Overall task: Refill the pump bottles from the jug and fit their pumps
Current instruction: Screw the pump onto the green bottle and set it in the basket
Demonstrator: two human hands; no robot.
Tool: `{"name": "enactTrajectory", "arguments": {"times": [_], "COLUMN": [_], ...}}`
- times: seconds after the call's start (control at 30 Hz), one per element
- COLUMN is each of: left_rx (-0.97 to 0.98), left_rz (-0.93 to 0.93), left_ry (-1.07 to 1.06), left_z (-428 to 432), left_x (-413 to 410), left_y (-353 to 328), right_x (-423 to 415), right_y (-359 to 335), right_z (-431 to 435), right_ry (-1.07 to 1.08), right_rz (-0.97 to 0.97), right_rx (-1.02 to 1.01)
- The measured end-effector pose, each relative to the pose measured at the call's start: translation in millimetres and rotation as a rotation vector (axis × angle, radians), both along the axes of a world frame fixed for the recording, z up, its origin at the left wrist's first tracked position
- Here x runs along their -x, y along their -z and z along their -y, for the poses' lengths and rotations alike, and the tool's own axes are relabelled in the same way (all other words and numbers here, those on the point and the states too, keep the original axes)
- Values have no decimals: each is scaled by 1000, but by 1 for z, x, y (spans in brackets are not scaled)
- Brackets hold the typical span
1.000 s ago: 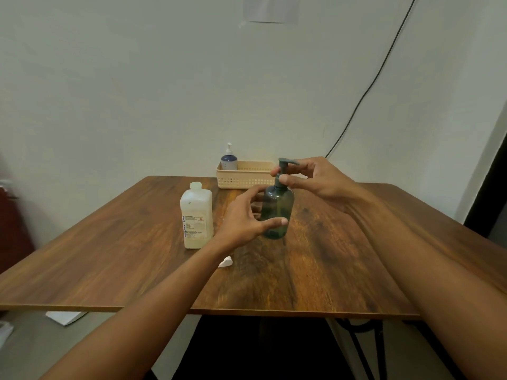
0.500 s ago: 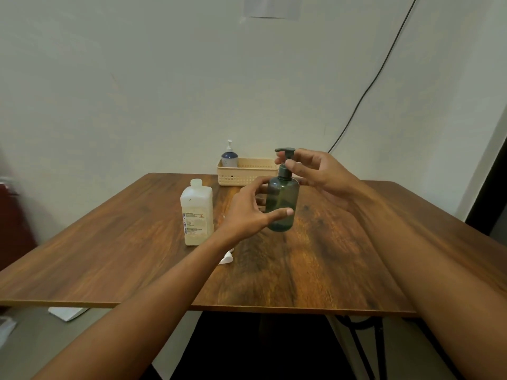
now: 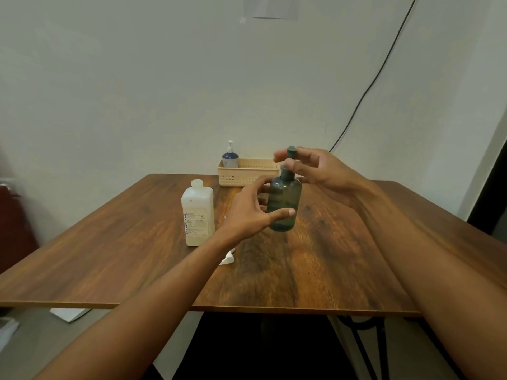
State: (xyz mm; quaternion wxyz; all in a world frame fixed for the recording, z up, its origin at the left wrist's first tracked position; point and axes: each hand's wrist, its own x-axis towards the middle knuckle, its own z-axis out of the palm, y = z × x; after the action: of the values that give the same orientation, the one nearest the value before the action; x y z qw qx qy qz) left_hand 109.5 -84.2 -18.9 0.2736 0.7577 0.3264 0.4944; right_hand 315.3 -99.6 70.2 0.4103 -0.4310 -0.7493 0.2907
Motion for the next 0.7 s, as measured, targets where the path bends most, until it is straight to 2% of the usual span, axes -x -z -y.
{"name": "enactTrajectory", "arguments": {"times": [0.1, 0.33, 0.4, 0.57, 0.7], "left_rx": [-18, -17, -9, 2, -7], "left_rz": [-17, -38, -35, -35, -33], "left_ry": [-11, -2, -3, 14, 11], "left_z": [-1, -2, -3, -7, -6], "left_x": [1, -3, -4, -1, -3], "left_y": [-1, 1, 2, 2, 1], "right_x": [-8, 5, 4, -13, -9], "right_y": [-3, 11, 10, 2, 2], "right_z": [-2, -10, -11, -4, -4], "right_ry": [-9, 180, 178, 3, 114], "right_rz": [48, -2, 8, 24, 39], "right_rx": [-35, -177, -158, 5, -45]}}
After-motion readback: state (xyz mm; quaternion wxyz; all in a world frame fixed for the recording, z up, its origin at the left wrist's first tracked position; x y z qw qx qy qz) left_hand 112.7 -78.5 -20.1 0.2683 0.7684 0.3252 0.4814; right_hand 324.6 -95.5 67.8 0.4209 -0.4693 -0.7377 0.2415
